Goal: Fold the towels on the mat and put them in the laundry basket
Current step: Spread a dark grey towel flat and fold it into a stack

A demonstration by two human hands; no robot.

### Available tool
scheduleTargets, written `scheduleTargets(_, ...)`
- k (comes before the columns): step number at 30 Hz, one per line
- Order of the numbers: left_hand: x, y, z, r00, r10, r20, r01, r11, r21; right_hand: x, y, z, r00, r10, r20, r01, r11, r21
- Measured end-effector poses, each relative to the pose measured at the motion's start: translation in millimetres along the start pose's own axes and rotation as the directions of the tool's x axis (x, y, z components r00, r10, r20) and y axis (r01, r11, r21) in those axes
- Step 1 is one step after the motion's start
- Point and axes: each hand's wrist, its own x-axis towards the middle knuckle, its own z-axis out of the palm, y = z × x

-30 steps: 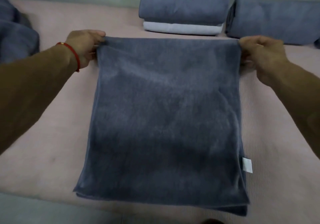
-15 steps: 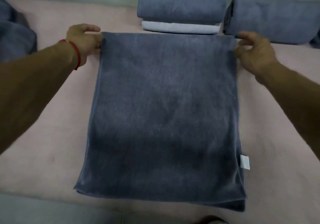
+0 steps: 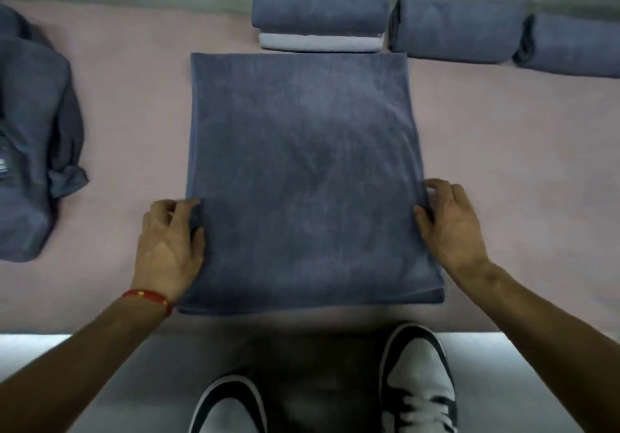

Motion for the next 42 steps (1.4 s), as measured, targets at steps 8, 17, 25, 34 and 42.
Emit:
scheduleTargets(8,-70.0,-10.3,-5.3,0.977,-0.181,0.117,0.194,0.975,-0.108,-69.3,3.6,-10.6,0.960,0.258,0.111,-0.271,0.953,0.137)
scheduleTargets(17,-65.7,-8.6,-19.3,0.903,-0.386,0.189,0.423,0.874,-0.240,-96.2,17.4,-12.4,0.944,0.313,0.104,-0.329,0.879,0.346)
scheduleTargets(25,-63.2,-7.4,-17.7,0.914,-0.372,0.163,0.398,0.899,-0.182,-90.1,17.0,-24.2,0.907,0.363,0.213,-0.406,0.887,0.220)
scheduleTargets(34,-69.3,3.0,-15.4,0.919,-0.347,0.184,0.377,0.911,-0.165,-89.5,1.4,-13.1,0.938,0.303,0.167,-0.327,0.935,0.139)
scheduleTargets(42,-59.1,8.1,-15.0,0.871,-0.387,0.303,0.419,0.907,-0.047,-86.9,3.0,-18.7,0.912,0.331,0.242,-0.401,0.843,0.358)
